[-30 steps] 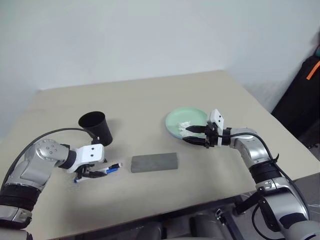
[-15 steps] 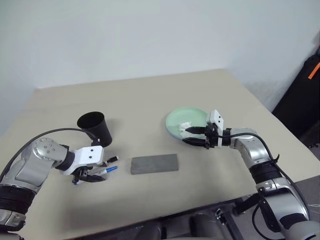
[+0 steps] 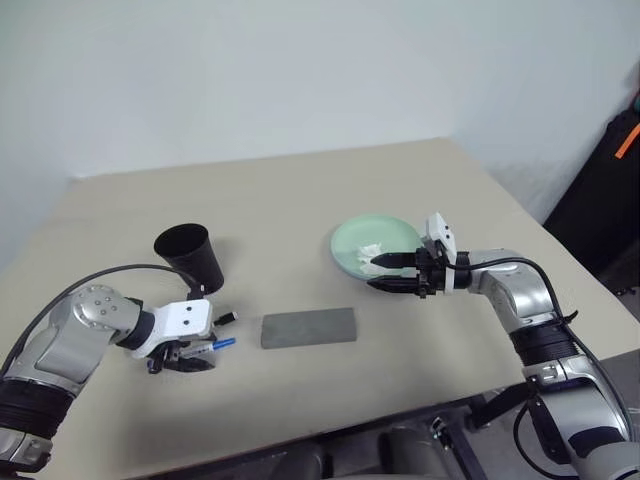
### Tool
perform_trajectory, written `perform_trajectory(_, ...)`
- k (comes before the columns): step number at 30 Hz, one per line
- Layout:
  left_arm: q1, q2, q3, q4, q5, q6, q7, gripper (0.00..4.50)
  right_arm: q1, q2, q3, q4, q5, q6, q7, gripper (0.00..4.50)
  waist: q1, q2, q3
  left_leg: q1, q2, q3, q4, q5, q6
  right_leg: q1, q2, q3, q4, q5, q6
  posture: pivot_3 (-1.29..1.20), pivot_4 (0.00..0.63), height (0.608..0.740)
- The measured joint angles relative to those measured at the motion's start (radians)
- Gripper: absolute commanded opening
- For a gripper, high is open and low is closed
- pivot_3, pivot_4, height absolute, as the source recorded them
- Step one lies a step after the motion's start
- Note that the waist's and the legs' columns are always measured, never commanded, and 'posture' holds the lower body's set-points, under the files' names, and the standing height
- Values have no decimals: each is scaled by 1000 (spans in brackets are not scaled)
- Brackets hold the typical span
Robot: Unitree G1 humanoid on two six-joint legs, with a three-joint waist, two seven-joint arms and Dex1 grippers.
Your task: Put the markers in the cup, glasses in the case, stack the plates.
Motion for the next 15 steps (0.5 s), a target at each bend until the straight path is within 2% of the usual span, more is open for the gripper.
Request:
perform_trajectory(3, 5, 1, 2, -4, 0, -1, -1, 2542, 3, 0, 0, -3, 0, 1, -1, 2582, 0, 0, 0, 0, 0, 0, 0, 0, 0, 0, 0, 0, 0, 0, 0, 0, 0, 740)
perform_trajectory(6, 17, 6, 2, -10, 2, -10, -7, 1653, 5, 0, 0, -6, 0, 1, -6, 2582, 0, 1, 0, 0, 0, 1, 0, 0, 0, 0, 0, 0, 0, 0, 0, 0, 0, 740)
perform_trajectory(10, 19, 6, 3, -11, 5, -23, 4, 252, 5, 1, 0, -7, 0, 1, -14, 2582, -1, 1, 0, 1, 0, 1, 0, 0, 0, 0, 0, 0, 0, 0, 0, 0, 0, 740)
perform_trajectory(11, 19, 6, 3, -11, 5, -23, 4, 69, 6, 1, 0, -7, 0, 1, -15, 2582, -1, 1, 0, 1, 0, 1, 0, 0, 0, 0, 0, 0, 0, 0, 0, 0, 0, 740)
perform_trajectory(15, 19, 6, 5, -11, 2, -29, 3, 72, 7, 4, 0, -7, 0, 1, -22, 2582, -1, 1, 0, 1, 0, 1, 0, 0, 0, 0, 0, 0, 0, 0, 0, 0, 0, 740)
